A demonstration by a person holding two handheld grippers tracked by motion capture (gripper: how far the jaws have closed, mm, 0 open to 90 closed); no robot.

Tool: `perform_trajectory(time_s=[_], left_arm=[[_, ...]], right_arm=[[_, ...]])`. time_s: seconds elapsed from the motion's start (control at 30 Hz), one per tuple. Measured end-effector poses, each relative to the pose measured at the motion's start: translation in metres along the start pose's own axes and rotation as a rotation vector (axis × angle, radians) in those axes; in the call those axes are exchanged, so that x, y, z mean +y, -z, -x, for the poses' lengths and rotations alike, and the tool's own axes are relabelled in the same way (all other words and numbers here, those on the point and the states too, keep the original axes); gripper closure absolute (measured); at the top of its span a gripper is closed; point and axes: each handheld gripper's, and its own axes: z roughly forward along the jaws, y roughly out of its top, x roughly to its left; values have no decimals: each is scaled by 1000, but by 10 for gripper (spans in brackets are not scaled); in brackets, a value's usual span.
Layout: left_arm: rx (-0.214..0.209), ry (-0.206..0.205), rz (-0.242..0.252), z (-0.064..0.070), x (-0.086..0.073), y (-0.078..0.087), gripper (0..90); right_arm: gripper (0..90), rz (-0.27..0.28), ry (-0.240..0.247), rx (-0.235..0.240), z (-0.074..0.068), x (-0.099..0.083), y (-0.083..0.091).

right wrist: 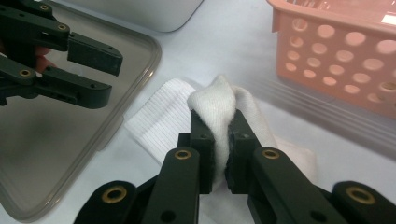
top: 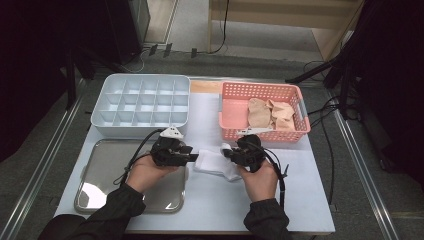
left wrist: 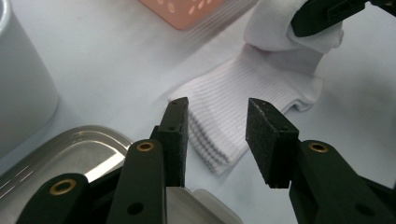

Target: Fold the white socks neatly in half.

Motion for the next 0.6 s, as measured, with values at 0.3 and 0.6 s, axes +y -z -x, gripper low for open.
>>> perform_trajectory(time_s=[0.3, 0.6], left_arm=[[10, 29, 15, -5, -6, 6, 604], [25, 37, 13, -8, -12, 9, 599]], right_arm=[[848, -5, 1, 25, -3, 0, -14], [840, -23, 13, 44, -7, 2, -32]])
